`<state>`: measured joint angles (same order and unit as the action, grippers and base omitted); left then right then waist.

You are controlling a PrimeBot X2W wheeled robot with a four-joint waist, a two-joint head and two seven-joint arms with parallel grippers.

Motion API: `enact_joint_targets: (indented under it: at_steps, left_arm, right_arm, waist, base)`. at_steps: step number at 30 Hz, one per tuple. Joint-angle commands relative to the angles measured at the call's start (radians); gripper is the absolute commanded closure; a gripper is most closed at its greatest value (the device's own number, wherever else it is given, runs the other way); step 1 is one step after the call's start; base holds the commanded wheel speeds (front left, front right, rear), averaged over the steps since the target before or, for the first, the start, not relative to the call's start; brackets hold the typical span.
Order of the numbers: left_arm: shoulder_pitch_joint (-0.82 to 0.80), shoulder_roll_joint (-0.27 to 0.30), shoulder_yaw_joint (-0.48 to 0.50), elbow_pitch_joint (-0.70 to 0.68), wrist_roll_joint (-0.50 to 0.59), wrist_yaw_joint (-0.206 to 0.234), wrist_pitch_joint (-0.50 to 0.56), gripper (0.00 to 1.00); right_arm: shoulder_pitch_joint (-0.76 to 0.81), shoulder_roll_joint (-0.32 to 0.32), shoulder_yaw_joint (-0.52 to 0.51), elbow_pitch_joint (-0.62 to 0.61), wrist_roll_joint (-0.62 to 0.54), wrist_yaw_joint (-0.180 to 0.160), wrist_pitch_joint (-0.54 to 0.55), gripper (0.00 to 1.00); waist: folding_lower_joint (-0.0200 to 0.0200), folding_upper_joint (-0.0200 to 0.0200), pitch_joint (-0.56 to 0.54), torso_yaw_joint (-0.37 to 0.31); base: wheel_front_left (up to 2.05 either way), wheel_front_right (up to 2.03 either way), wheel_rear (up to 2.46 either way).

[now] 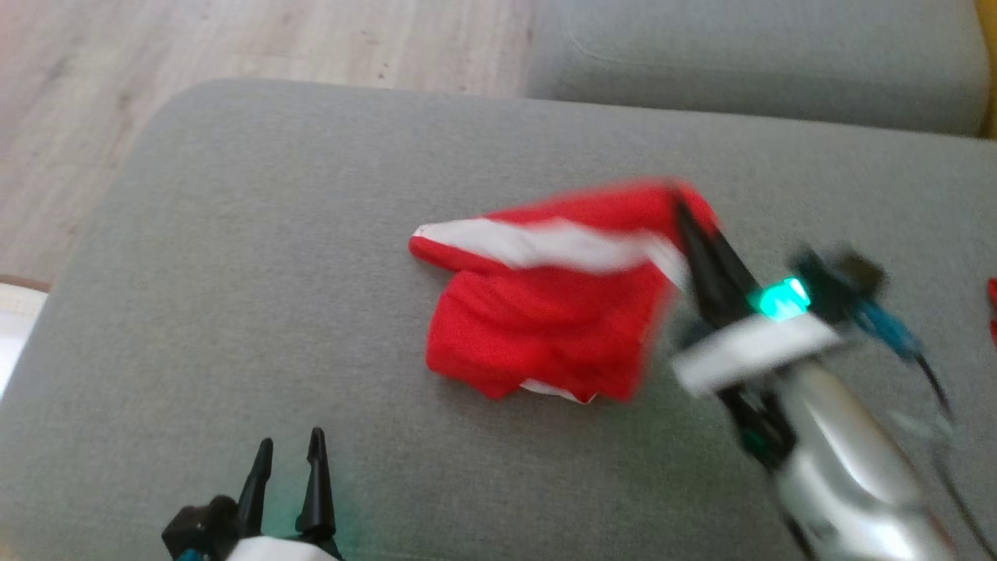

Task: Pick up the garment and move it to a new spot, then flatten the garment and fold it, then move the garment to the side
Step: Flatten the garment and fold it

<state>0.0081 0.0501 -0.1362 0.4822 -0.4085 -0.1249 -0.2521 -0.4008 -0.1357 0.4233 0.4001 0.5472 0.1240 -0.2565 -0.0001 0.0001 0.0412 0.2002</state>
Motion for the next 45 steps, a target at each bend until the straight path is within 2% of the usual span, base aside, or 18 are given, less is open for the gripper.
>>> enact_joint_targets:
  at_steps: [1,7,9,10,11,12,17,21,24,27,32,38,43,45]
  left_arm:
    - [-0.038,0.000,0.025,-0.029,-0.007,-0.005,-0.010,0.00]
    - [-0.078,0.000,0.006,-0.034,-0.005,-0.006,-0.010,0.00]
    - [-0.084,0.000,0.003,-0.036,-0.002,-0.006,-0.010,0.00]
    - [-0.086,0.000,0.001,-0.035,-0.001,-0.006,-0.010,0.00]
    - [-0.087,0.000,0.002,-0.034,-0.001,-0.006,-0.010,0.00]
    - [-0.087,0.000,0.004,-0.034,-0.002,-0.006,-0.010,0.00]
    - [-0.087,0.000,0.005,-0.033,-0.001,-0.006,-0.010,0.00]
    - [-0.098,0.000,0.007,-0.035,-0.004,-0.006,-0.010,0.00]
    - [-0.118,0.000,0.008,-0.041,-0.004,-0.006,-0.010,0.00]
    - [-0.150,0.000,-0.001,-0.047,-0.001,-0.006,-0.010,0.00]
    - [-0.216,0.000,-0.029,-0.050,-0.007,-0.006,-0.010,0.00]
    - [-0.366,0.000,-0.103,-0.019,-0.002,-0.006,-0.010,0.00]
    - [-0.573,0.000,-0.223,0.172,-0.046,-0.006,-0.006,0.00]
    - [-0.656,0.000,-0.279,0.258,-0.088,-0.005,0.038,0.00]
  right_arm:
    - [0.012,-0.031,-0.023,0.000,0.008,0.007,-0.005,1.00]
    - [0.103,-0.136,-0.186,0.124,-0.043,0.007,-0.005,1.00]
    - [0.110,-0.154,-0.200,0.178,-0.067,0.007,-0.005,1.00]
    - [0.106,-0.158,-0.195,0.203,-0.076,0.007,-0.005,0.61]
    - [0.101,-0.157,-0.199,0.224,-0.076,0.007,-0.005,0.07]
    - [0.095,-0.156,-0.194,0.251,-0.080,0.007,-0.002,0.00]
    - [0.068,-0.148,-0.173,0.354,-0.144,0.007,0.003,0.00]
    - [0.067,-0.121,-0.222,0.410,-0.218,0.007,-0.003,0.00]
    - [0.089,-0.096,-0.299,0.350,-0.293,0.007,-0.005,0.00]
    - [0.141,-0.043,-0.378,0.259,-0.357,0.007,-0.005,0.00]
    - [0.202,0.024,-0.432,0.152,-0.435,0.007,-0.005,0.00]
    - [0.223,0.067,-0.413,0.052,-0.450,0.007,-0.005,0.00]
    - [0.208,0.079,-0.366,0.037,-0.442,0.007,-0.005,0.00]
    - [0.204,0.081,-0.347,0.037,-0.436,0.007,-0.005,0.00]
  waist:
    - [0.0001,-0.0001,0.018,-0.021]
    - [0.0001,-0.0001,0.039,-0.064]
    - [0.0001,-0.0001,0.039,-0.079]
    - [0.0001,-0.0001,0.039,-0.085]
    - [0.0001,-0.0001,0.038,-0.092]
    - [0.0001,-0.0001,0.037,-0.099]
    - [0.0001,-0.0001,0.038,-0.124]
    - [0.0001,-0.0001,0.039,-0.144]
    - [0.0001,-0.0001,0.046,-0.160]
    - [0.0001,-0.0001,0.054,-0.176]
    - [0.0001,-0.0001,0.070,-0.194]
    - [0.0001,-0.0001,0.098,-0.214]
    - [0.0001,-0.0001,0.126,-0.245]
    - [0.0001,-0.0001,0.134,-0.261]
  base:
    - [0.00,0.00,0.00]
    - [0.00,0.00,0.00]
    - [0.00,0.00,0.00]
    - [0.00,0.00,0.00]
    - [0.00,0.00,0.00]
    - [0.00,0.00,0.00]
    - [0.00,0.00,0.00]
    - [0.00,0.00,0.00]
    - [0.00,0.00,0.00]
    - [0.00,0.00,0.00]
    - [0.00,0.00,0.00]
    - [0.00,0.00,0.00]
    - [0.00,0.00,0.00]
    - [0.00,0.00,0.00]
